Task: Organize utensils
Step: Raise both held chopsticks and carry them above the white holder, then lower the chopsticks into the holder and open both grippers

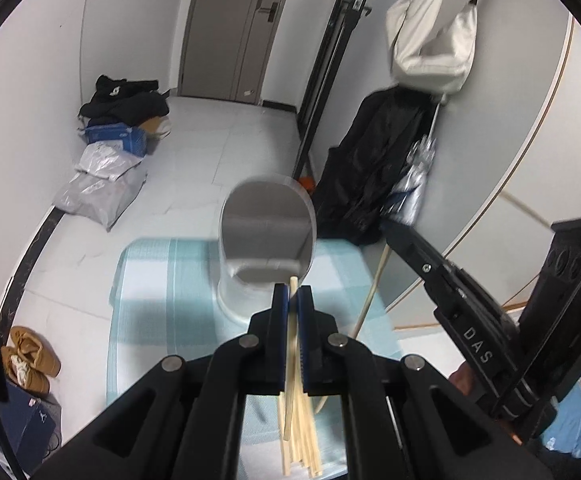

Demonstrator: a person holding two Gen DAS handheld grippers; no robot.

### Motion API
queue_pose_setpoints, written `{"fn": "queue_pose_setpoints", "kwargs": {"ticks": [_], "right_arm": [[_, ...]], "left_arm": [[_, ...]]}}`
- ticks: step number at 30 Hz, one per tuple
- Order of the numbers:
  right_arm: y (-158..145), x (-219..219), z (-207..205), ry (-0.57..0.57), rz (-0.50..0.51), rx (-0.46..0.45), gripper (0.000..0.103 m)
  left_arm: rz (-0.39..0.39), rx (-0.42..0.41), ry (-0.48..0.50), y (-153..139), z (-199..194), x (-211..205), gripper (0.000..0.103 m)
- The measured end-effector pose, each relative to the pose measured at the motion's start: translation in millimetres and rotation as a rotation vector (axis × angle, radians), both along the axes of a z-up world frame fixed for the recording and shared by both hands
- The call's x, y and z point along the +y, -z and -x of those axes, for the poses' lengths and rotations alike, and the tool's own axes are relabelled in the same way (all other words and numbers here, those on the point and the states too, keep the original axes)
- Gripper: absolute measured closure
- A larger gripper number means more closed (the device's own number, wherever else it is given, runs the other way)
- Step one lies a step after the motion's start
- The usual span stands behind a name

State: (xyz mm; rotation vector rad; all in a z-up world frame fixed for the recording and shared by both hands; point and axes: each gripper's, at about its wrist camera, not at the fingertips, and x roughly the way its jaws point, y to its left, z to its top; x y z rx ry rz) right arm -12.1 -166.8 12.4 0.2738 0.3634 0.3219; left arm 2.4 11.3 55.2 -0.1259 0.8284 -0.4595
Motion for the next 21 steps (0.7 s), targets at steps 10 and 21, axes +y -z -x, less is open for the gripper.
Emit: {"fn": "queue_pose_setpoints", "kwargs": {"ticks": [10,21], "right_arm": [[-94,-10,-56,0.009,-0.016,-0.172,0.098],[-106,-8,-139,0.035,0.013,-0.258,0.098]], "left_arm": [[0.054,-0.191,-0.002,-97,-60,-6,0.102],[0.048,-0.245,-0.006,-83,-131,-14,0.102]]}}
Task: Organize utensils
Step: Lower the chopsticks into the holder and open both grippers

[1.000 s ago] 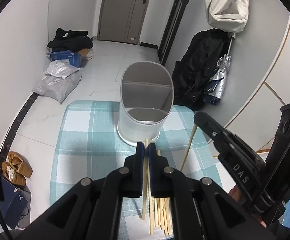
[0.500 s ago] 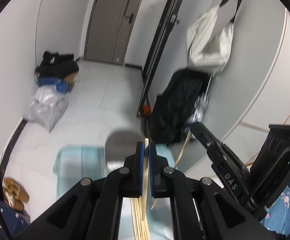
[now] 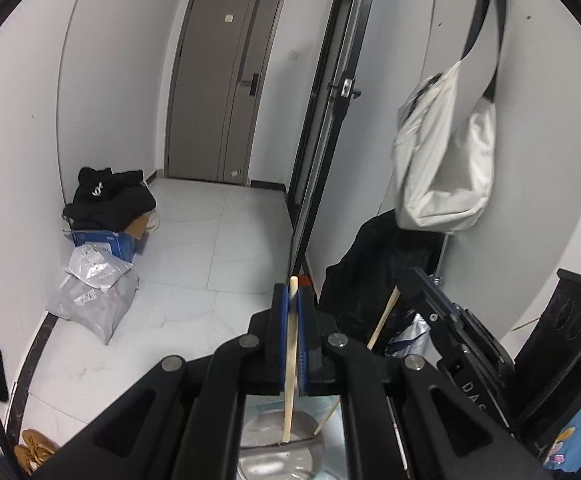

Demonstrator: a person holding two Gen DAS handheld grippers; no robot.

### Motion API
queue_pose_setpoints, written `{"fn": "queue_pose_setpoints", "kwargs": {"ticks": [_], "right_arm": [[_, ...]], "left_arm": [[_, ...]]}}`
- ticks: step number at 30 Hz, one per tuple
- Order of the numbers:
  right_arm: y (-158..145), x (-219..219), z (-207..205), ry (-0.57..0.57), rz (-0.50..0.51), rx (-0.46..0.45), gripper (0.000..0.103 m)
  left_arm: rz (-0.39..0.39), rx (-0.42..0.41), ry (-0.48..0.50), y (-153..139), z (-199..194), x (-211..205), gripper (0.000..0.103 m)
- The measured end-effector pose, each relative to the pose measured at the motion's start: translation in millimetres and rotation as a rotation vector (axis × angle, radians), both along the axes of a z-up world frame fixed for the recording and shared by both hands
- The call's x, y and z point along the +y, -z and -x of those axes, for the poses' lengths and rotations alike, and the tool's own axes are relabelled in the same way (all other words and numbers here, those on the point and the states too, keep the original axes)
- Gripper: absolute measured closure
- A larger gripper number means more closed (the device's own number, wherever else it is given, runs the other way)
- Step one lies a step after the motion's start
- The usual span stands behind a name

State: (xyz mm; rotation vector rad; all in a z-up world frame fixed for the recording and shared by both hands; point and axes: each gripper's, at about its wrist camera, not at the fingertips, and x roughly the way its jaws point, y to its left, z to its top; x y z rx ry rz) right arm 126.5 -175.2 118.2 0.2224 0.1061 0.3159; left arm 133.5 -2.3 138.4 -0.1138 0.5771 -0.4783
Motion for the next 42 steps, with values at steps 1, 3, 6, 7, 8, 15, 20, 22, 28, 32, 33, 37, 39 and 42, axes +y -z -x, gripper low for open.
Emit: {"fn": "queue_pose_setpoints", "kwargs": {"ticks": [1,3,6,7,8,15,20,22,28,32,33,37,39,42], "right_arm": [[4,-1,-3,0.002,-0.002,0.006,0.098],[16,-2,-14,0.003,0.0,0.026,0.098],[33,1,-25,0.002,0.021,0.044,0.098],[37,2,-26,0.003,0.031,0.045,0.098],[42,4,-27,0.002,0.039,0.045,0.098],[69,19,-30,-0.054,0.081,0.085,0.098],[81,26,-29,-0.132,0.113,0.134,0.097],[83,26,-30,-0.167,0.105,0.174,0.095],[87,12,-21,-0.161,0.073,0.272,0.073],[70,-3,1,-0.116,0.055,0.275,0.06],[63,-8,10,-0.107,0.046,0.275,0.055],[41,-18,36,-0.097,0.033,0.28,0.046],[28,-19,54,-0.082,0.037,0.291,0.039],[14,-19,76,-0.056,0.053,0.29,0.031]], "left_arm": [[0.003,0.014,-0.009,6,-6,3,0.102],[-0.014,0.022,-0.02,24,-14,3,0.102],[0.004,0.05,-0.002,44,-25,7,0.102],[0.006,0.05,-0.001,49,-27,8,0.102],[0.013,0.049,0.007,52,-27,8,0.102],[-0.01,0.035,0.029,67,-17,11,0.102],[-0.053,0.085,0.046,73,-26,1,0.101],[-0.074,0.108,0.024,75,-29,1,0.101],[-0.071,0.128,-0.023,67,-14,13,0.082],[-0.034,0.107,-0.07,49,8,24,0.043],[-0.032,0.103,-0.076,46,12,25,0.043],[-0.033,0.075,-0.097,33,37,25,0.038],[-0.04,0.039,-0.12,24,56,25,0.027],[-0.03,-0.01,-0.159,15,80,29,0.017]]}}
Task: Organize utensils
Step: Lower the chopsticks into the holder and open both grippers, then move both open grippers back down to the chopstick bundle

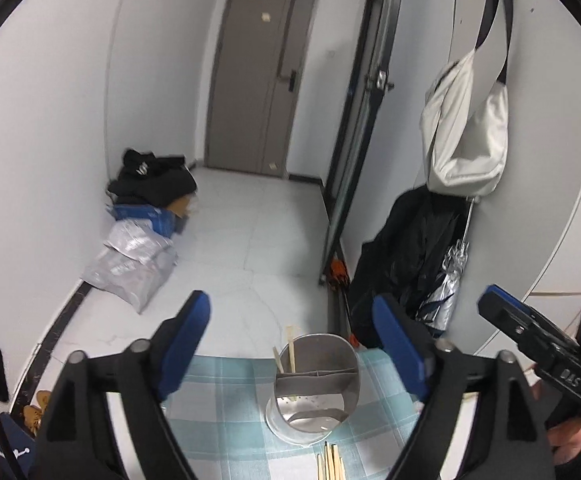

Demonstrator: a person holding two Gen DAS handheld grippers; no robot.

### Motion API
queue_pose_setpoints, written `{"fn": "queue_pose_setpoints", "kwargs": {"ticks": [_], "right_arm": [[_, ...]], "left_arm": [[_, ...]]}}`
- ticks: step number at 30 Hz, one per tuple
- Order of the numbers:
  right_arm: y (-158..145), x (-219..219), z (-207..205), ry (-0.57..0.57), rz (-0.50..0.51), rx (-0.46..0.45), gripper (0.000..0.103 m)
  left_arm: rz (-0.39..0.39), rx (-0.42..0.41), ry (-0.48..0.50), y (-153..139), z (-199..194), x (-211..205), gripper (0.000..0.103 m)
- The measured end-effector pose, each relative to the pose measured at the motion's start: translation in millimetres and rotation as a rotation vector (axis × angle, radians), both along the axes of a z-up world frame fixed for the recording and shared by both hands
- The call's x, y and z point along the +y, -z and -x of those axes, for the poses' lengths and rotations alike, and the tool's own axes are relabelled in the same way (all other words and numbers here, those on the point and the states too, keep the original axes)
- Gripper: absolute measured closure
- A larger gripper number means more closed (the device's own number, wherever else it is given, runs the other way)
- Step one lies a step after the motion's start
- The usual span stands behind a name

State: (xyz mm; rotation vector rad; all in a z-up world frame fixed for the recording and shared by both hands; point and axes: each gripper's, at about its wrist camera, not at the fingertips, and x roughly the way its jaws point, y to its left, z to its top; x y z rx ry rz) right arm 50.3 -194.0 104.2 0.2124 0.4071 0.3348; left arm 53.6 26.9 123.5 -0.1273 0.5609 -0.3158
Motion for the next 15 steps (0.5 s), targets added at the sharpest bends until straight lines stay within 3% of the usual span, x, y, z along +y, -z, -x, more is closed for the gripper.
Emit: {"fn": "queue_pose_setpoints", "kwargs": {"ticks": [3,6,15], "right_arm": [[-13,4,36,0.023,0.016,-0.025,0.019],[-12,6,65,0.052,0.021,-0.043,0.015],[32,14,124,0.13,0.042,-0.058,0.013]], "left_arm": [[0.017,-0.031,-0.048,-5,23,7,0.007],[0.022,-0.054,-0.085,-3,43,9,0.003],[-0.055,-0.1,-0.148,34,83,1,0.003]]}}
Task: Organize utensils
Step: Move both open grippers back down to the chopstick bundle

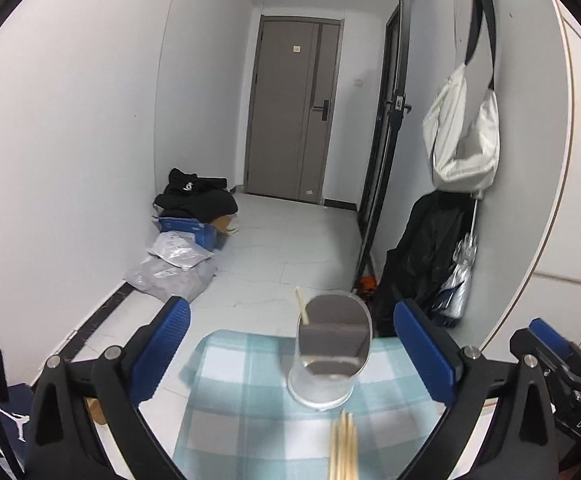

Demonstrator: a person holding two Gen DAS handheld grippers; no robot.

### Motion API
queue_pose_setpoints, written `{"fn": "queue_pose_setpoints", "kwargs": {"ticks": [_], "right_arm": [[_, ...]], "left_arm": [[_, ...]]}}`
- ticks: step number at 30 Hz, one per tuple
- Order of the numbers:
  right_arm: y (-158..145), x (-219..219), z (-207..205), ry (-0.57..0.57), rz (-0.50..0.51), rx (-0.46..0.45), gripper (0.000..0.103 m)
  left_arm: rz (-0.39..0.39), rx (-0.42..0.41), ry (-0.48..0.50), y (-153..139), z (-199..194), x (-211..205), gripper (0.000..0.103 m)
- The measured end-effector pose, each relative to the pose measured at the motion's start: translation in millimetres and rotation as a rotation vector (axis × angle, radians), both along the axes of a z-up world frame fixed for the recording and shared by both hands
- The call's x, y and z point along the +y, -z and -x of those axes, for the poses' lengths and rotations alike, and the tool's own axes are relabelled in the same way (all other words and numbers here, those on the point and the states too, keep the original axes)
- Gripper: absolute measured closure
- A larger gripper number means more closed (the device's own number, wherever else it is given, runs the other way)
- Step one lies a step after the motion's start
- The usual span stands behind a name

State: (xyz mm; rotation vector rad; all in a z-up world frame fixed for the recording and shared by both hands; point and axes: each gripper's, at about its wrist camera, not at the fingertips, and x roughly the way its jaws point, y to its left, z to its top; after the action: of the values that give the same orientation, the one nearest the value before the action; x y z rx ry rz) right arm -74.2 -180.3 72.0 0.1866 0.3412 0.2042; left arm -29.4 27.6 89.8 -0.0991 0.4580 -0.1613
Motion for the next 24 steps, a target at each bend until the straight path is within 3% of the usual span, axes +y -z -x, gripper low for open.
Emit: {"fn": "queue_pose_setpoints", "kwargs": {"ticks": [7,14,17,24], "right_arm": [[34,4,15,0.036,0.043,0.0,0.013],[57,1,16,0.038,0.044,0.083,0.014],[41,-8,30,-0.004,0.011,0.091,0.014],[-41,-10,73,-0.039,0.078,0.105,0.013]], "left_arm": [[0.023,0.036,-0.027,32,8,4,0.003],[0.042,0.081,-0.005,52,7,9,0.003],[0.052,0.097,0.028,51,10,11,0.003],[0.101,0.053,0.092,19,16,24,0.003]]}}
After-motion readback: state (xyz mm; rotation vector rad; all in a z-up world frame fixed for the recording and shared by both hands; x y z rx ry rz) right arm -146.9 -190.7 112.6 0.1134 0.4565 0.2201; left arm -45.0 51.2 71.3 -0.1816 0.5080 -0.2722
